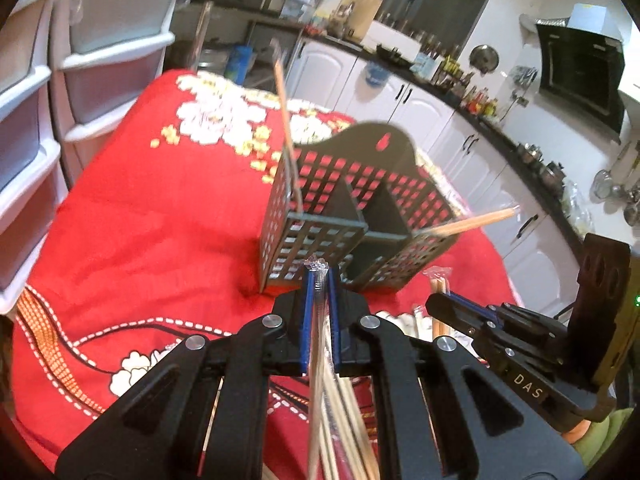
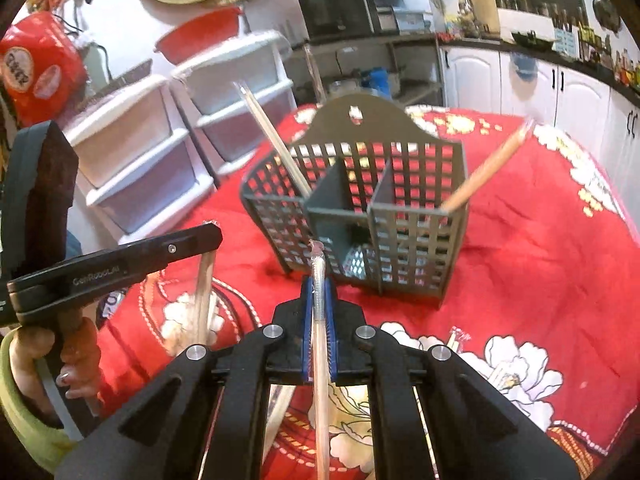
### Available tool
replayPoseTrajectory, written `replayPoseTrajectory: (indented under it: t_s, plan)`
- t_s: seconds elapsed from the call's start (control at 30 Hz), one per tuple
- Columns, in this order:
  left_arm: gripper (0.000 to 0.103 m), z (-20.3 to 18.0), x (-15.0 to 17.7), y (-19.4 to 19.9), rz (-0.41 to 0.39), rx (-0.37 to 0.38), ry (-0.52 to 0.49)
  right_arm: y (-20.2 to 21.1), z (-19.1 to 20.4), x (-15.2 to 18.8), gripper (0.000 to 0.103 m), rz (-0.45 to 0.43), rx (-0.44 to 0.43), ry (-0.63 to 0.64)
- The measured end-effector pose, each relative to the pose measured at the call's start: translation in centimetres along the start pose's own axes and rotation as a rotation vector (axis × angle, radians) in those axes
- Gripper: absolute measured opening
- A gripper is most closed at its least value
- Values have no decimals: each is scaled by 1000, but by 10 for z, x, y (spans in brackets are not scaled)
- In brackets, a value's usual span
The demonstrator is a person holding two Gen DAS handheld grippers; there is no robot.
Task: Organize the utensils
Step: 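Lift the chopsticks with both tools and carry them above the grey caddy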
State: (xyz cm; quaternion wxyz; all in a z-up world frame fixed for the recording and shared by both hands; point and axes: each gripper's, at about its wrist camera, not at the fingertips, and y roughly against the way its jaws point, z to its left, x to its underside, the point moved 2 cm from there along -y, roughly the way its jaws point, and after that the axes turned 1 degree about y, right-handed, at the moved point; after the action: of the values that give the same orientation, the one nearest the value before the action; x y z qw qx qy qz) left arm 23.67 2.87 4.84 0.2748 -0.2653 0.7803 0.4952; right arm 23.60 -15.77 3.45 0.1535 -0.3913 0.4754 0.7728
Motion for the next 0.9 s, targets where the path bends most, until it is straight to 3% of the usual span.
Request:
replayPoseTrajectory:
  t_s: [0.57, 0.9]
  plan:
    - [2, -29, -32, 43, -122, 70, -46, 66, -1, -20, 6, -177, -3, 29]
    - [2, -52, -67, 64, -213, 98, -85, 99, -5, -52, 6, -300, 10, 38]
